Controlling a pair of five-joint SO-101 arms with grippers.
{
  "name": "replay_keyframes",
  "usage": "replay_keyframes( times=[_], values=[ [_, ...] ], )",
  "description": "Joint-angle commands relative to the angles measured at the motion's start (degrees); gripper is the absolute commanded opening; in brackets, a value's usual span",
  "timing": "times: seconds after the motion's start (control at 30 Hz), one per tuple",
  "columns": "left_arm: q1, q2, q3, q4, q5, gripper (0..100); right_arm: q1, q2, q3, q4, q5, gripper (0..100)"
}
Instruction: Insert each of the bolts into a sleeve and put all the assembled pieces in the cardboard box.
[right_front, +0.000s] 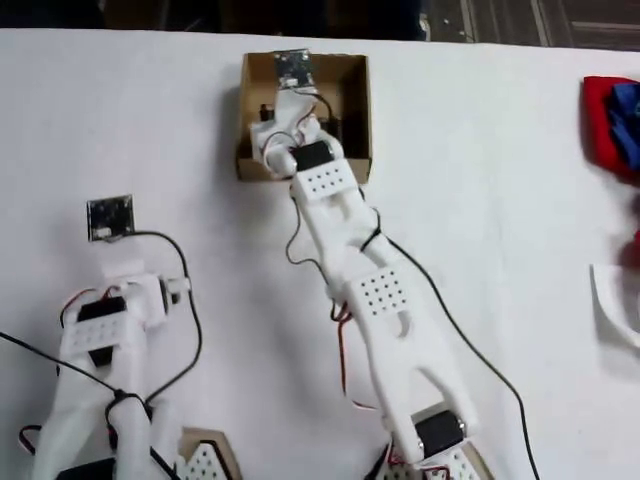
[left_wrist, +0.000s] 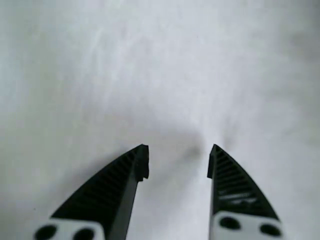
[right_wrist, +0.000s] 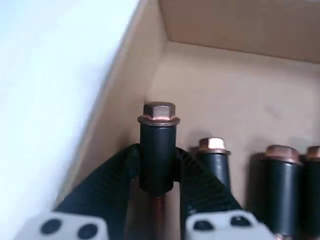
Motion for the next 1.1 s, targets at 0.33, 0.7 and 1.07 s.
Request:
replay_keyframes(
  times=[0.33, 0.7, 1.07],
  values=[
    [-0.35, -1.67, -0.22, -1.05, -0.62, 21, -0.04, 2.24, -1.05, -1.54, -0.79, 2.3],
    [-0.35, -1.67, -0.22, -1.05, -0.62, 21, 0.13, 2.15, -0.7, -1.1, -0.79, 2.8],
    [-0.35, -1.67, -0.22, -1.05, -0.62, 21, 0.75, 1.98, -0.97, 0.4, -0.79, 8.7]
  ],
)
